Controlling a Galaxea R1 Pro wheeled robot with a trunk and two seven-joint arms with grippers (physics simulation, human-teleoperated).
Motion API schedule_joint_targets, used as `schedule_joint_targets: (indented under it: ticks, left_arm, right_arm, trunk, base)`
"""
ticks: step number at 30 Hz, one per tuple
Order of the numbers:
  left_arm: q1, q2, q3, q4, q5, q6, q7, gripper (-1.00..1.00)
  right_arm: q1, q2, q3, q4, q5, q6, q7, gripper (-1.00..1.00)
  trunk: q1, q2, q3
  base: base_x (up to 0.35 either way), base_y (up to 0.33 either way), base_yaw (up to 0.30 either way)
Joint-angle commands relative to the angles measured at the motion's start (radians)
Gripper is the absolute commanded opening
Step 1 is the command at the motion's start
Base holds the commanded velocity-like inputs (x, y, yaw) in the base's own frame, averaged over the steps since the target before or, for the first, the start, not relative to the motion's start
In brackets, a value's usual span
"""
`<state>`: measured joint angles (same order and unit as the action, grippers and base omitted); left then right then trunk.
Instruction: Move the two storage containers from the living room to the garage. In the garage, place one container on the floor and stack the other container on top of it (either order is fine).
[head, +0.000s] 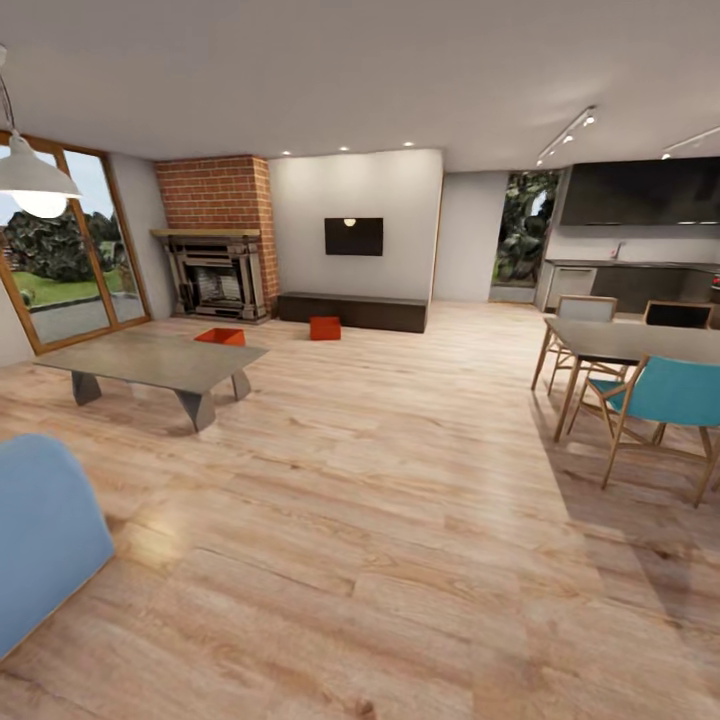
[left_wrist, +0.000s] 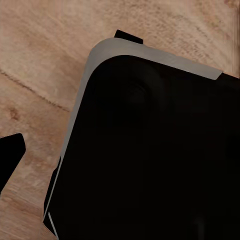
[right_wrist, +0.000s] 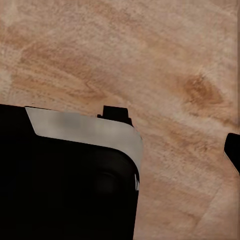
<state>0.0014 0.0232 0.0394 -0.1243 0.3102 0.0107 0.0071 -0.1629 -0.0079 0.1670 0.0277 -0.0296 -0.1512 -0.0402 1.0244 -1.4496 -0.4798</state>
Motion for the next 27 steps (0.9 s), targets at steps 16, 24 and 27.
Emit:
schedule_joint_targets:
  ticks: [16, 24, 27]
  left_arm:
    - [0.0, 0.0, 0.004, -0.002, 0.003, 0.0, 0.001, 1.0]
    - [0.0, 0.0, 0.004, -0.002, 0.003, 0.0, 0.001, 1.0]
    - [0.0, 0.0, 0.004, -0.002, 0.003, 0.0, 0.001, 1.0]
  right_arm:
    - [-0.001, 0.0, 0.007, 0.003, -0.003, -0.005, -0.003, 1.0]
    - [-0.001, 0.0, 0.007, 0.003, -0.003, -0.005, -0.003, 1.0]
    - [-0.001, 0.0, 0.007, 0.003, -0.003, -0.005, -0.003, 1.0]
  trunk:
    - [0.001, 0.0, -0.001]
    - [0.001, 0.0, -0.001]
    - [0.001, 0.0, -0.001]
  base:
    - [0.326, 0.0, 0.0]
    - [0.326, 0.0, 0.0]
    - [0.326, 0.0, 0.0]
